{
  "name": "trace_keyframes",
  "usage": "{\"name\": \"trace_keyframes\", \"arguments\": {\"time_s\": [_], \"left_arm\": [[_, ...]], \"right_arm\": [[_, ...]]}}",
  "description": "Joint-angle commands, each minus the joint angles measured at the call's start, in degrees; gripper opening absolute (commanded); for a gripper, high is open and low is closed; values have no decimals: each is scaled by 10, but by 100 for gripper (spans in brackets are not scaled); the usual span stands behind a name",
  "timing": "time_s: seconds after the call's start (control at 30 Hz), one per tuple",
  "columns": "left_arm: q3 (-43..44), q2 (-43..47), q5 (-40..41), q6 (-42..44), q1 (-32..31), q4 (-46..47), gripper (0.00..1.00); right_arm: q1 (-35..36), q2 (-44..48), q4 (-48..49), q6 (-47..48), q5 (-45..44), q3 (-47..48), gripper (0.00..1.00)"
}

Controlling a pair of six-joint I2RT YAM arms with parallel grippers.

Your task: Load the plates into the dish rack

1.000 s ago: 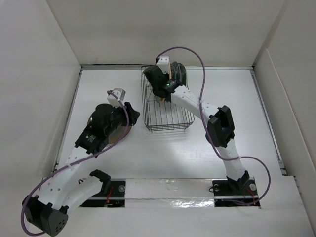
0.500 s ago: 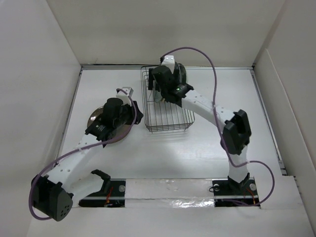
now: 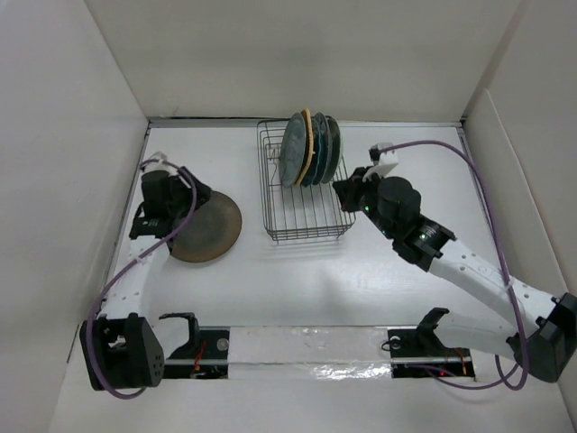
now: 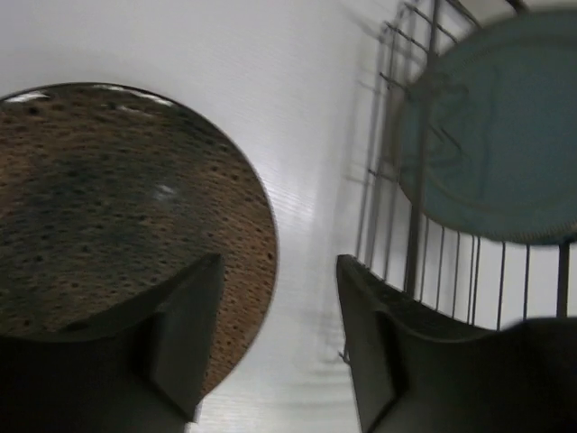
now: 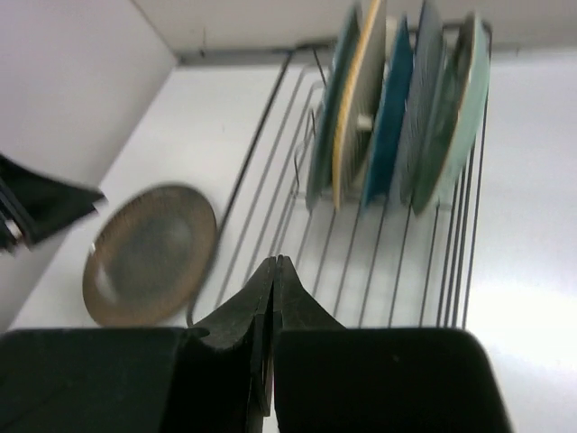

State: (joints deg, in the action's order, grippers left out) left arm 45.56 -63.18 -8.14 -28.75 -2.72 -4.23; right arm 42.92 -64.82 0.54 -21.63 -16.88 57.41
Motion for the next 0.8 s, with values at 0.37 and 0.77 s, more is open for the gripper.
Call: {"name": "trace_keyframes", "arguments": {"time_s": [0.37,0.77], "left_arm": [[-117,89,89,-207,199,-256,79],[-216,10,51,-292,199,-140,71]], "right_arm": [[2,141,10,-9,65,-139,51],[-30,181,27,-23,120,-159,50]]}}
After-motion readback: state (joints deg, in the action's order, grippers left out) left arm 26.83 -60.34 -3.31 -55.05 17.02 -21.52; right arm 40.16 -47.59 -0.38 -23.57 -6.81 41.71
